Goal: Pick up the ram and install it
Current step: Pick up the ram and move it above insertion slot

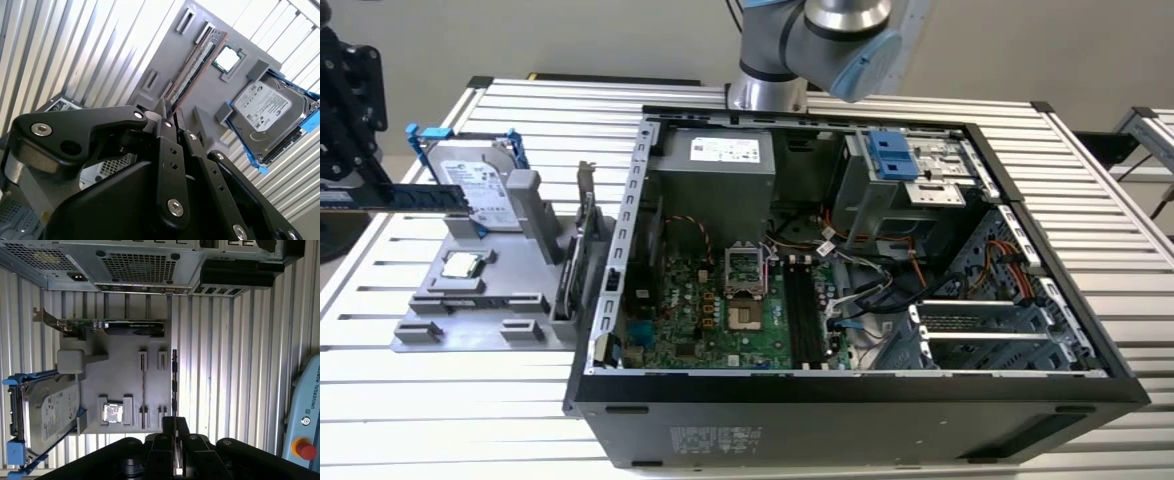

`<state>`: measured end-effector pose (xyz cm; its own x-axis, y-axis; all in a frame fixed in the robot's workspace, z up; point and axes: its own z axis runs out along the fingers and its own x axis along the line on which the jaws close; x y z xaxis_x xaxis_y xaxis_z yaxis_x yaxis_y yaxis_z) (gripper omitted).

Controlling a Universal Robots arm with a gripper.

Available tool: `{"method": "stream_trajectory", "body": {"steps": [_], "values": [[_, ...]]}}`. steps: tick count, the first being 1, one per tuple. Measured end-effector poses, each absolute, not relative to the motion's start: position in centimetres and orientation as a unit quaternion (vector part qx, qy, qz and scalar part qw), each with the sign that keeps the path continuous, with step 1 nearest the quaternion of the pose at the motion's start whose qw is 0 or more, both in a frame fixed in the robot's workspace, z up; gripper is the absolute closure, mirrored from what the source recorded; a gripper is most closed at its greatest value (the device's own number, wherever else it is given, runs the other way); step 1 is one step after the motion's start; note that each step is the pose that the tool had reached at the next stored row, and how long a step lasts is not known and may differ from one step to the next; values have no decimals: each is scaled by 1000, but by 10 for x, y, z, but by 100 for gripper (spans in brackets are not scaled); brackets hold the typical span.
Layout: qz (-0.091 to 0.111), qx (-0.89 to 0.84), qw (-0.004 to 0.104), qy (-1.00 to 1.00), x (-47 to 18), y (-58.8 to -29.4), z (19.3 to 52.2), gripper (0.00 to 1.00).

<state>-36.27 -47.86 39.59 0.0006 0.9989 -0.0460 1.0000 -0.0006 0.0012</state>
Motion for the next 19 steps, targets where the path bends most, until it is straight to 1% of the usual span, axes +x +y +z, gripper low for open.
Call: {"method": "stream_trajectory", "body": {"steps": [19], "values": [[-16,707,17,707,-350,-479,396,100]]}}
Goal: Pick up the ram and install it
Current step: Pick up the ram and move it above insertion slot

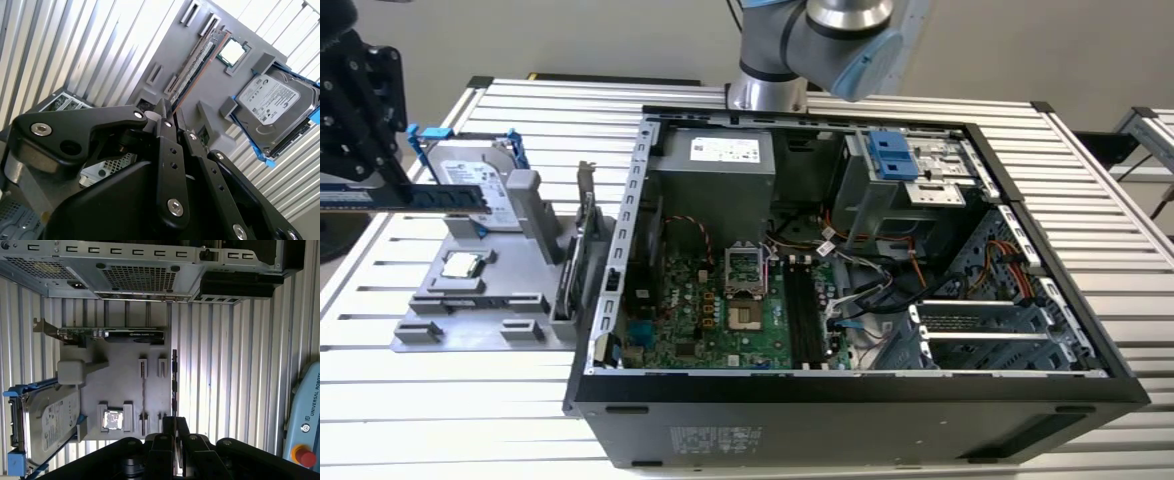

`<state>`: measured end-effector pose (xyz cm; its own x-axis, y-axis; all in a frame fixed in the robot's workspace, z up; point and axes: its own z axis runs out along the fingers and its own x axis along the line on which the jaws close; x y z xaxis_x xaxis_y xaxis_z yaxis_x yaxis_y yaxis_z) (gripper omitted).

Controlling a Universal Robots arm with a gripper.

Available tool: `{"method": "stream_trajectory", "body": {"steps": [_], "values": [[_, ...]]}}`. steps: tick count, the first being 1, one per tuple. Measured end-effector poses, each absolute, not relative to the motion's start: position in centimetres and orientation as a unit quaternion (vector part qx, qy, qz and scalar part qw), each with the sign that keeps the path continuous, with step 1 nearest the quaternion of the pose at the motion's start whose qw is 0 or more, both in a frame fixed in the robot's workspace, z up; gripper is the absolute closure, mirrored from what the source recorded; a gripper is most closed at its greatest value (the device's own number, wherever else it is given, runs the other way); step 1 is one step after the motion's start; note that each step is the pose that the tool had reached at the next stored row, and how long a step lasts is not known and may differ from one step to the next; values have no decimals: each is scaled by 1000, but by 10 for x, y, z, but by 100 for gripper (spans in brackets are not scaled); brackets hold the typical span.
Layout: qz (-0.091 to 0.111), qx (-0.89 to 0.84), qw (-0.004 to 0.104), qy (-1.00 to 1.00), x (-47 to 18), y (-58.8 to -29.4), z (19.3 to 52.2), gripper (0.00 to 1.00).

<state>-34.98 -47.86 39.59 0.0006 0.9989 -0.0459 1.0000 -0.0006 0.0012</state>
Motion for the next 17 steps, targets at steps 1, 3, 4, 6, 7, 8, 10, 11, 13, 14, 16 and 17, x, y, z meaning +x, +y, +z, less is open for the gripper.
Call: {"method": "stream_trajectory", "body": {"steps": [1,3,4,6,7,8,10,11,13,14,16,17], "values": [[-16,707,17,707,-349,-479,396,100],[-16,707,17,707,-348,-479,396,100],[-16,707,17,707,-347,-479,396,100],[-16,707,17,707,-346,-479,396,100],[-16,707,17,707,-345,-479,396,100],[-16,707,17,707,-345,-479,396,100],[-16,707,17,707,-343,-479,396,100],[-16,707,17,707,-343,-479,396,100],[-16,707,17,707,-342,-479,396,100],[-16,707,17,707,-341,-479,396,100],[-16,707,17,707,-340,-479,396,100],[-16,707,17,707,-339,-479,396,100]]}}
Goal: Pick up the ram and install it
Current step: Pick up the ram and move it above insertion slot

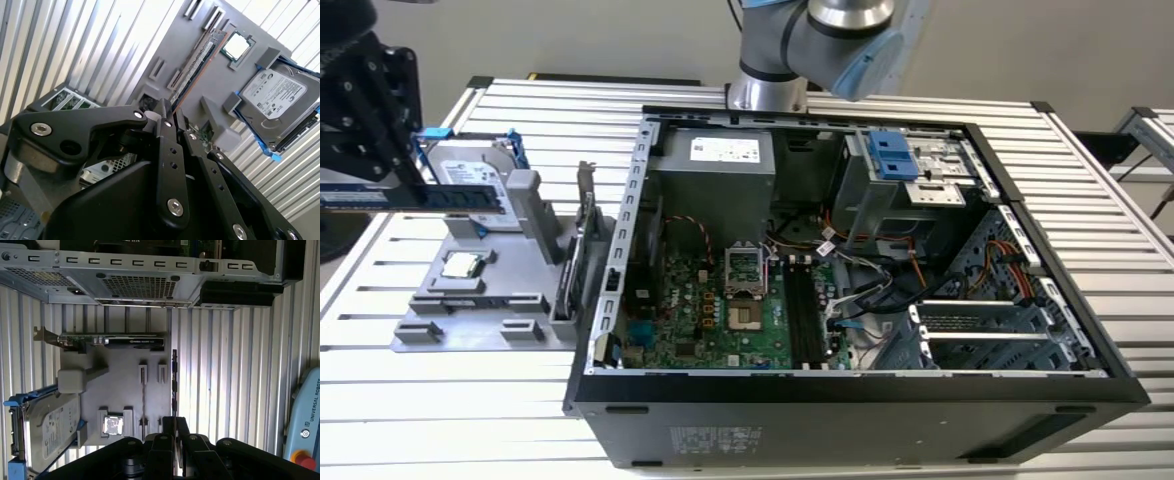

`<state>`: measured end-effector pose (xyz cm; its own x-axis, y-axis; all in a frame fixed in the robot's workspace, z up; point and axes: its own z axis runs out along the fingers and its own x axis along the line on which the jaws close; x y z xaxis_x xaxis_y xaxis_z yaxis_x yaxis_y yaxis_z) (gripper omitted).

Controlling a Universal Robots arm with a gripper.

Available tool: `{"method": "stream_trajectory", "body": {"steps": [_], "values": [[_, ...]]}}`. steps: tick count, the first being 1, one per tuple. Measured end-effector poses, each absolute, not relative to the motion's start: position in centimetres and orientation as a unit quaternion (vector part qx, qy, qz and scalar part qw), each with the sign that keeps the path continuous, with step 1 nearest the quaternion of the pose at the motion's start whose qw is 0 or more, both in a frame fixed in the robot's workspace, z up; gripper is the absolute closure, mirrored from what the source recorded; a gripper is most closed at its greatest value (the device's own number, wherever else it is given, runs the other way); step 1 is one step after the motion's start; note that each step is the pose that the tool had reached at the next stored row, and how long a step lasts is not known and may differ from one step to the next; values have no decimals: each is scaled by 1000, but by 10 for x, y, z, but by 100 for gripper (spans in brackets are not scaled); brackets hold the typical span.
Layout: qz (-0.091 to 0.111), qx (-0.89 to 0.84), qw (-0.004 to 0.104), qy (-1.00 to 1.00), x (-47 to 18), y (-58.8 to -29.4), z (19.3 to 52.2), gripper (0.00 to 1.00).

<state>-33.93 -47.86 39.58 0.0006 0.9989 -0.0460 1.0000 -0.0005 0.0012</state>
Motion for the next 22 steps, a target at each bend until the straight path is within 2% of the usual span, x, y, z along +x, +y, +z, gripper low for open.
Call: {"method": "stream_trajectory", "body": {"steps": [22], "values": [[-16,707,17,707,-328,-479,396,100]]}}
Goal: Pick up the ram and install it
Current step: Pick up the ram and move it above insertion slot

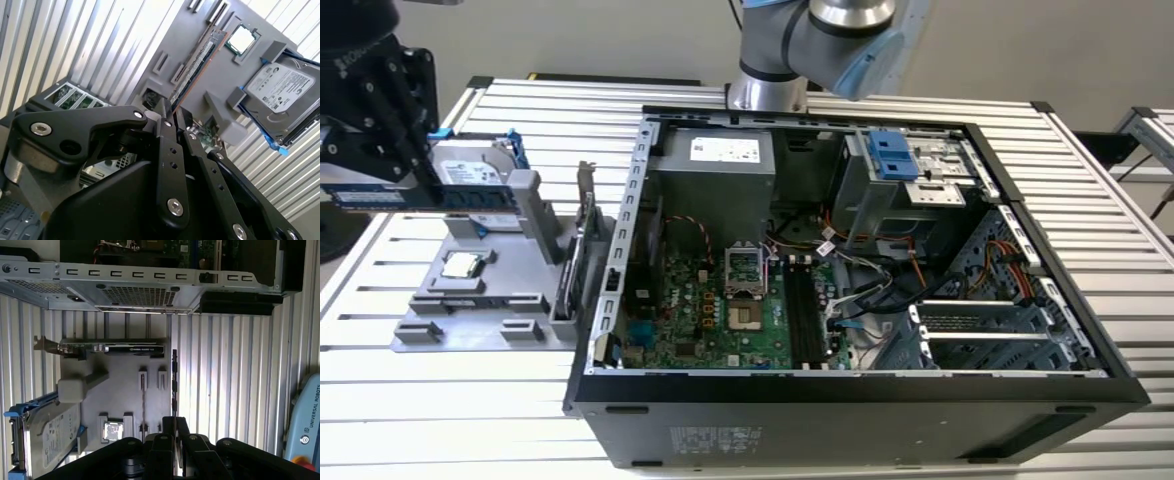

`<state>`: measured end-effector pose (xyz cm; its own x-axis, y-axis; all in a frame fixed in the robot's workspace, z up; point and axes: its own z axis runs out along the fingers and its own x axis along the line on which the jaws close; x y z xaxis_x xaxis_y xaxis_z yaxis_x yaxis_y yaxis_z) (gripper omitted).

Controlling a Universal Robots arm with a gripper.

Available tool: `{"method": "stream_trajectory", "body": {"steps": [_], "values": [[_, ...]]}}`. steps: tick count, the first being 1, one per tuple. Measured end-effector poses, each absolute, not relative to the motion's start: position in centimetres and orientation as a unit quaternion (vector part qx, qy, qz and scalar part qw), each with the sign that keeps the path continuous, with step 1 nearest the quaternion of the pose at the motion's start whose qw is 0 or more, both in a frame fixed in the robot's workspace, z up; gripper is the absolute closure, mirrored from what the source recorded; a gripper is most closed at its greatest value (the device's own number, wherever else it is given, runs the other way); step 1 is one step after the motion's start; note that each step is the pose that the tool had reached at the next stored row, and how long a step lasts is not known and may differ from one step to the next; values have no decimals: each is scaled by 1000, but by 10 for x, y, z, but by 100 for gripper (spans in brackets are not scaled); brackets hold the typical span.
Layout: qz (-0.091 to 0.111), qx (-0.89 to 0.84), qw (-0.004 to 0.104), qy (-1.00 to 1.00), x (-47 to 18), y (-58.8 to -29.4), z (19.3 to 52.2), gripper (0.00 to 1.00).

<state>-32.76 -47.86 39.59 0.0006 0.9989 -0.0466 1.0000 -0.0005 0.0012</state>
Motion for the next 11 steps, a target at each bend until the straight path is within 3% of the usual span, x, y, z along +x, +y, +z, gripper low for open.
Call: {"method": "stream_trajectory", "body": {"steps": [11], "values": [[-16,707,17,707,-322,-479,396,100]]}}
